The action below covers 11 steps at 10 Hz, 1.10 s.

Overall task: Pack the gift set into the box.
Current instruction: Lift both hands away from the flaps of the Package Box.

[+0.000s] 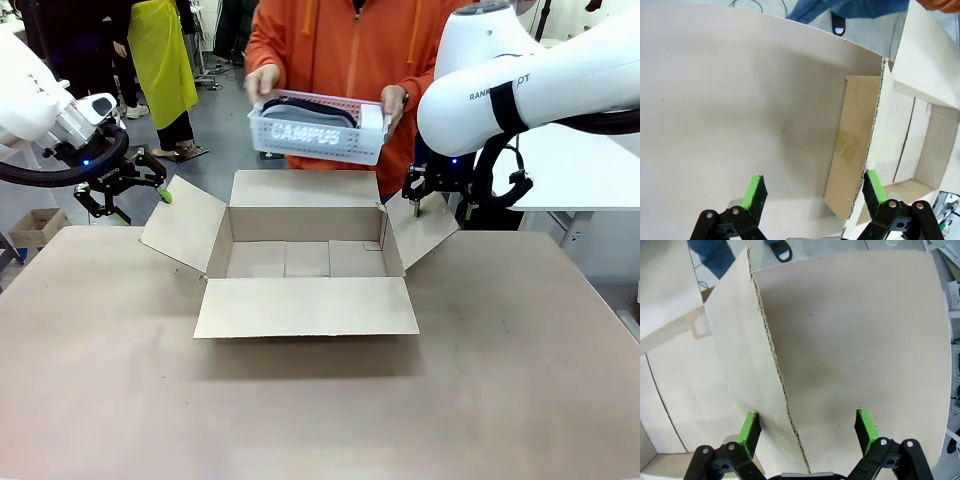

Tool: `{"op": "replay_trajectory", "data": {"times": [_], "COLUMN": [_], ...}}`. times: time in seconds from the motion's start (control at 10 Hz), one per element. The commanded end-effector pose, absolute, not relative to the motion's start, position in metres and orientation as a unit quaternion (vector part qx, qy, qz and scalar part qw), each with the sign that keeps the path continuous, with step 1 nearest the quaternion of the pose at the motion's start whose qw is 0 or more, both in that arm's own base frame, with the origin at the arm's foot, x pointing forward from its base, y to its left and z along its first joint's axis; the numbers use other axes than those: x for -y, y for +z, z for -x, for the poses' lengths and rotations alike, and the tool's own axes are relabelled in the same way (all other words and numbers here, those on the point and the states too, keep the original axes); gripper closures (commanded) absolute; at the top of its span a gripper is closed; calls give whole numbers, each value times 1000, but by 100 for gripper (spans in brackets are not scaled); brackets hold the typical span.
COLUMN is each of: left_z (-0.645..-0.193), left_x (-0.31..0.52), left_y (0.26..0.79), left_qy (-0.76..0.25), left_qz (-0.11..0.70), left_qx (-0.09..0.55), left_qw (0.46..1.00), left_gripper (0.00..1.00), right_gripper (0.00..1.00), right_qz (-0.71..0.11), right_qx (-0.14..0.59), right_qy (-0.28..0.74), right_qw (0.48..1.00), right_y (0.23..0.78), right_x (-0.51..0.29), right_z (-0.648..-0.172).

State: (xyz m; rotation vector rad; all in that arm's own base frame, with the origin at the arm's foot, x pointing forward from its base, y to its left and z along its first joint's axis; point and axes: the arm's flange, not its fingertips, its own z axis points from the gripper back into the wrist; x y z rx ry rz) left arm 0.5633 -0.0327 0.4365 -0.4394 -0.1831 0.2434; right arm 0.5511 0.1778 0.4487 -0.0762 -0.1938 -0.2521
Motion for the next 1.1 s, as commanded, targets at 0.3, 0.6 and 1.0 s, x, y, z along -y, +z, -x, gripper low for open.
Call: {"op": "replay_trajectory", "data": {"times": [0.3,0.6,1.0], "left_z": [-561,-561,-561], "left_x": [33,33,33], "left_y": [438,438,438], "left_qy": [127,127,127], "left_qz": [208,208,208], "left_qx": [93,93,93], "left_qw": [965,965,965], "left_gripper": [0,0,0], "right_gripper": [0,0,0], "right_qz": [47,47,47], "right_qx": [102,102,102], "right_qy": [-136,-136,-136], "right_qw": [984,984,984], "right_y": [450,450,450], "right_x": [-182,-182,-182], "right_z": [-554,-554,-554]}}
